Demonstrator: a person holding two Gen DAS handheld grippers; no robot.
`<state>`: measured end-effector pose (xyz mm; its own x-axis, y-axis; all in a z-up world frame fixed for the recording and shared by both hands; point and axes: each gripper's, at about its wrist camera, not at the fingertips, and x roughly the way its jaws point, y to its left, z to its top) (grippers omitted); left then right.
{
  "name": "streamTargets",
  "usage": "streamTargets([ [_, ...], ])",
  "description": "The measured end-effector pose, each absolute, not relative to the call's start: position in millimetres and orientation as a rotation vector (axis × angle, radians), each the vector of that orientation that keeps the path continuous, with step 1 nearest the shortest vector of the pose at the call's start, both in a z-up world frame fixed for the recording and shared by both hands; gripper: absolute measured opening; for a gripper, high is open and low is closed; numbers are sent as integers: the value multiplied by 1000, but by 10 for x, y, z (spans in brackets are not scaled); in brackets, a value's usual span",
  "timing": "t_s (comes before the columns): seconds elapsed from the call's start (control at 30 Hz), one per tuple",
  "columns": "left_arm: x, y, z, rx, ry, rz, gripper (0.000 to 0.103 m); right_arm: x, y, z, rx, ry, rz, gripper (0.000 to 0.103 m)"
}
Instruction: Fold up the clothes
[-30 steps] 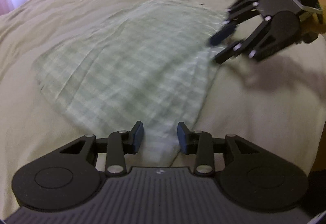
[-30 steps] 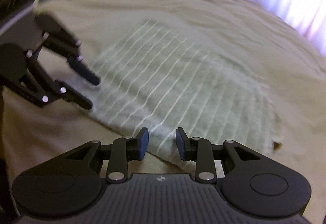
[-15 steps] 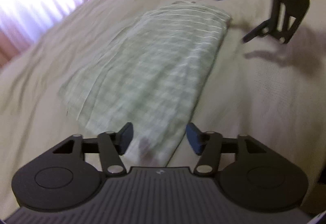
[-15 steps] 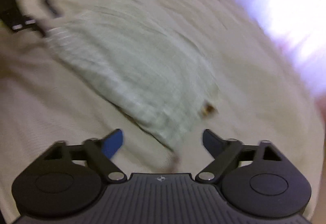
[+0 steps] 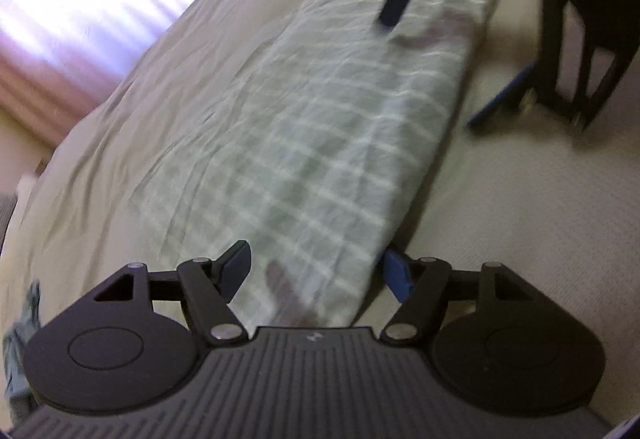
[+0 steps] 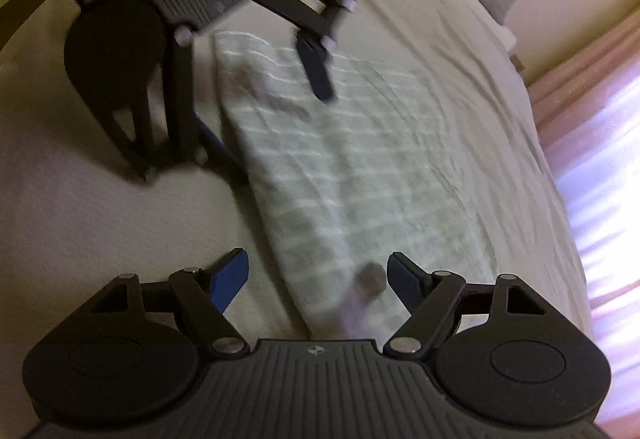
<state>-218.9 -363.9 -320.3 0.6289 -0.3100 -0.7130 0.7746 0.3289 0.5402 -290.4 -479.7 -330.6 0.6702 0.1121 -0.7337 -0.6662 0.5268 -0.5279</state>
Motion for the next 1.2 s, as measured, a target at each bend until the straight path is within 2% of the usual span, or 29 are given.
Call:
streamTargets([
  [0.23, -2156, -3631, -3147, 999, 573, -759, 70, -3021, -5099, -3254, -911, 760, 431, 80],
  [0.7, -1998, -3642, -3163, 983, 577, -833, 73, -2684, -4552, -3389, -901, 706, 512, 82],
  [1.07, -2093, -3585, -3260, 1133, 436, -735, 74, -2640, -5174, -3472, -1062, 703, 316, 80],
  [1.2, -2072, -3729, -3326, 1176, 389, -740, 72, -2627, -5088, -3560, -1117, 659, 305, 76],
])
